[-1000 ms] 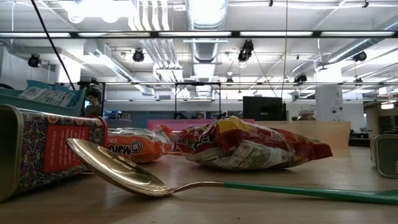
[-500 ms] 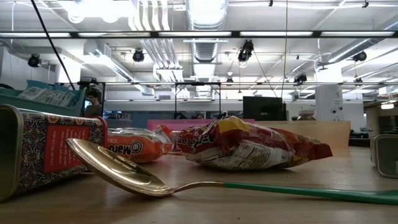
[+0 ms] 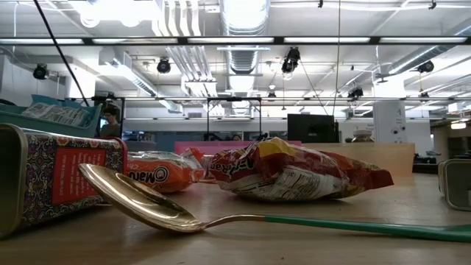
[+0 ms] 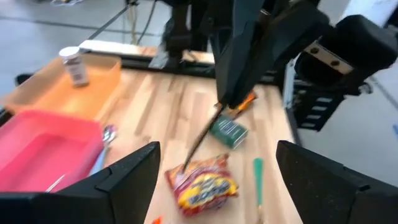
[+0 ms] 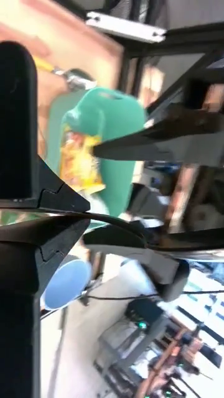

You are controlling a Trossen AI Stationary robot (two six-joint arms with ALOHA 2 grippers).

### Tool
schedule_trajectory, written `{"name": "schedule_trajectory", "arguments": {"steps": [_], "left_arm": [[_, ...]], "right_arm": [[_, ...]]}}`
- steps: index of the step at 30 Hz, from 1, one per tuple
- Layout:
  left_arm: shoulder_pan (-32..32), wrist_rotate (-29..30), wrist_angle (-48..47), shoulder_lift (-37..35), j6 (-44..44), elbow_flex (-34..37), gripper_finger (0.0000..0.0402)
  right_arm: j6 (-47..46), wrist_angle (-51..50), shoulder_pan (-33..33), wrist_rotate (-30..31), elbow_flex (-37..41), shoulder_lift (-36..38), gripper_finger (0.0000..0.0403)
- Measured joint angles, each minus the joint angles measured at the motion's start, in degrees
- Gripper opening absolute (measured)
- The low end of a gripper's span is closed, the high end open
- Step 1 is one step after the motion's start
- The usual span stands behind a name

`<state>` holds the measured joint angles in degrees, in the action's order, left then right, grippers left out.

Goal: Pick & Place Food Item
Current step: Put the black spoon into the pink bin

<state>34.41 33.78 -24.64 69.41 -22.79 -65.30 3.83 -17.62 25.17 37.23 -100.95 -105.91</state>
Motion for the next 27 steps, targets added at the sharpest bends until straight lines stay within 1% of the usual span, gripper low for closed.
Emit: {"name": "schedule_trajectory", "arguments": {"steps": [4,7,10,13,16,18,19,21,24,27], "left_arm": [[-0.02,2.77,-7.74,-1.92,-3.82,-0.03,0.0325],[-0.02,3.56,-13.26,-2.97,-4.34,-0.04,0.0325],[0.0,2.19,-16.9,-3.79,-5.72,-0.04,0.0325],[0.0,-0.03,-17.86,-3.86,-5.95,-0.04,0.0325],[0.0,-0.77,-19.0,-3.76,-2.83,-0.04,0.0325],[-0.01,-0.78,-19.39,-3.74,-0.1,-0.04,0.0325],[-0.02,-0.79,-19.37,-3.74,-0.17,-0.04,0.0325],[-0.02,-0.79,-19.37,-3.91,-2.51,-0.04,0.0325],[-0.17,-0.78,-19.38,-4.41,-6.97,-0.04,0.0325],[-0.22,-0.77,-19.54,-4.59,-7.66,-0.04,0.0325]], "right_arm": [[-2.49,-6.25,-3.46,0.0,0.0,1.09,0.0007],[-3.66,-11.41,-7.29,-0.58,-0.07,1.7,0.0007],[-3.74,-16.71,-12.24,-5.19,-0.07,1.73,0.0008],[-4.66,-21.16,-18.11,-10.02,-0.04,1.73,0.0008],[-5.35,-23.97,-23.9,-14.79,0.2,1.73,0.0008],[-5.21,-25.41,-27.18,-16.49,0.52,1.73,0.0008],[-5.07,-25.99,-28.56,-16.67,0.68,1.73,0.0008],[-3.16,-26.17,-30.92,-17.75,1.25,1.74,0.0008],[-0.25,-25.38,-33.66,-22.46,3.14,1.82,0.0008],[1.51,-24.95,-35.5,-24.86,5.34,1.82,0.0008]]}}
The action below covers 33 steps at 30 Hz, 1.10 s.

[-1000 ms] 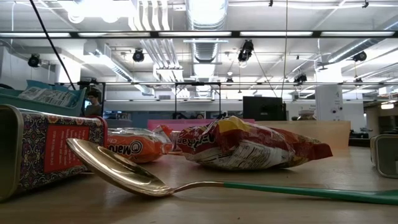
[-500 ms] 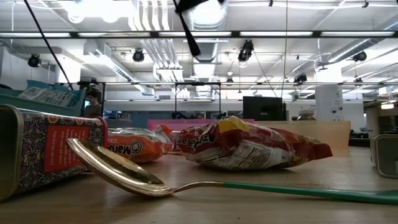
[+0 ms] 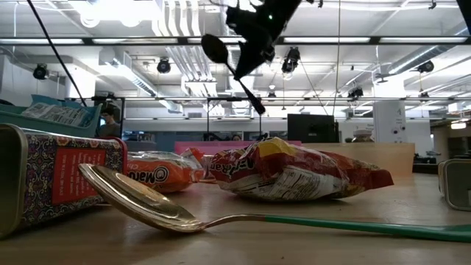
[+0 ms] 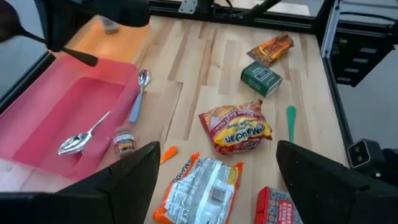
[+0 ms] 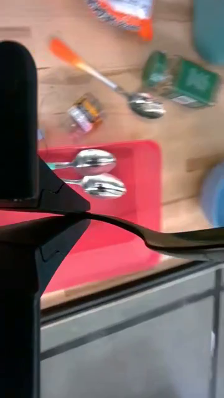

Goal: Pick & Place Food Item
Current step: Put the black spoon into the pink bin

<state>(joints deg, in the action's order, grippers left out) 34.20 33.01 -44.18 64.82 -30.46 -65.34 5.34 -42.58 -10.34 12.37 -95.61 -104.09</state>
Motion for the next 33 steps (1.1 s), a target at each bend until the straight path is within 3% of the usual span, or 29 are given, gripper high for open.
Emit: {"name": "schedule_trajectory", "arguments": {"steps": [7,13,33], "left_arm": [[-0.04,-0.01,-1.17,-0.07,0.02,0.0,0.0325],[-0.17,0.01,-1.15,-0.07,0.22,0.0,0.0325],[-0.33,0.42,-2.43,-0.15,0.37,0.02,0.0325]], "right_arm": [[2.21,2.73,-2.78,-0.69,6.29,-0.27,0.0008],[4.44,4.13,-3.92,-2.68,7.29,-4.12,0.0008],[11.14,-15.3,-4.74,-6.5,-13.04,-25.13,0.0008]]}}
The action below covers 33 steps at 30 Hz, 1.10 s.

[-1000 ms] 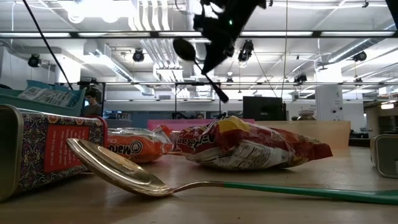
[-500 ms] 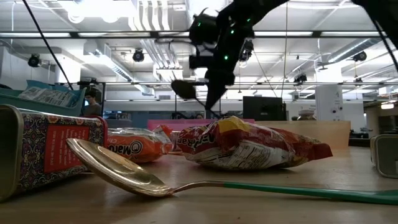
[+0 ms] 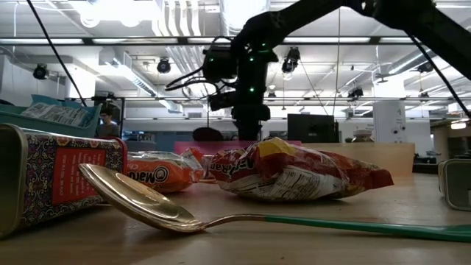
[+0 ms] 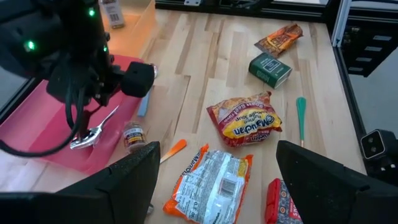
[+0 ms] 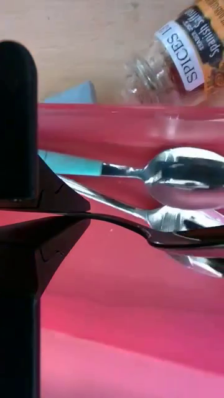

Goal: Pick & Place Food Item
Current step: Put the black spoon into the pink bin

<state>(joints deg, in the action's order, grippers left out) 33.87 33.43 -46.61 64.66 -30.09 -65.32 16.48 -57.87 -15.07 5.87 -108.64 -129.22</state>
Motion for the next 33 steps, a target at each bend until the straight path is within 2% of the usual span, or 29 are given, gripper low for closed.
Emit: {"name": "schedule_trajectory", "arguments": {"steps": [10,22,29,33], "left_arm": [[0.0,-0.02,0.0,0.02,-0.02,0.0,0.0325],[0.0,-0.02,0.0,0.02,-0.04,0.02,0.0325],[0.0,-0.02,0.0,0.02,-0.04,0.02,0.0325],[0.0,-0.02,0.0,0.02,-0.07,0.02,0.0325]], "right_arm": [[0.04,-7.77,-0.48,-1.48,-9.31,-7.37,0.0008],[-1.51,-8.85,-0.54,-1.88,-9.05,-7.73,0.0008],[-8.46,-9.26,-0.54,-1.59,-9.05,-7.73,0.0009],[-10.62,-9.24,-0.54,-1.46,-9.05,-7.64,0.0033]]}}
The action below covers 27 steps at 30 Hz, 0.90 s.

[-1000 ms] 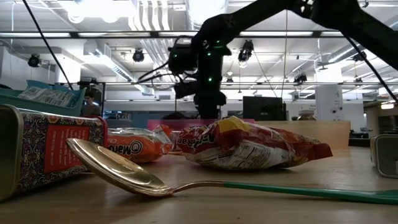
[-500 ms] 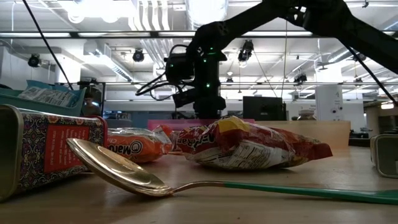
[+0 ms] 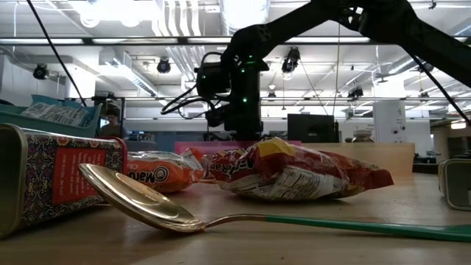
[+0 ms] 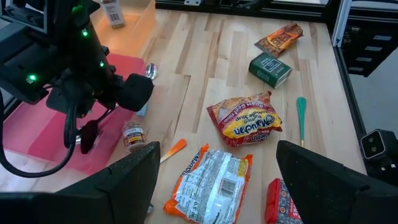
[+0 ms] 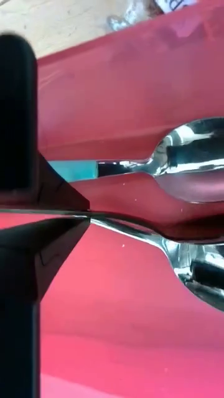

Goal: Pick & Place Food Item
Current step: Put the black spoon into the pink bin, then put the black spice can into the orange bin

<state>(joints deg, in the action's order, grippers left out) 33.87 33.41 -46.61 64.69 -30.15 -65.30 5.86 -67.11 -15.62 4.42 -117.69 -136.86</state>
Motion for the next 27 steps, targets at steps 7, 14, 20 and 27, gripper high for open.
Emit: {"name": "schedule_trajectory", "arguments": {"steps": [7,14,20,27], "left_arm": [[-0.01,0.0,0.0,0.0,-0.01,0.0,0.0325],[0.0,0.0,-0.02,0.0,0.0,0.0,0.0325],[0.0,0.0,0.0,0.0,0.0,0.0,0.0325],[-0.02,-0.64,-0.05,0.02,-0.11,0.0,0.0325]], "right_arm": [[0.15,-0.08,0.09,0.05,0.0,0.16,0.013],[-0.04,-3.48,0.1,0.26,-1.7,0.26,0.0185],[-1.18,-6.22,1.63,5.27,-6.35,0.91,0.0194],[-4.16,-10.75,4.53,9.43,-9.0,5.6,0.0194]]}}
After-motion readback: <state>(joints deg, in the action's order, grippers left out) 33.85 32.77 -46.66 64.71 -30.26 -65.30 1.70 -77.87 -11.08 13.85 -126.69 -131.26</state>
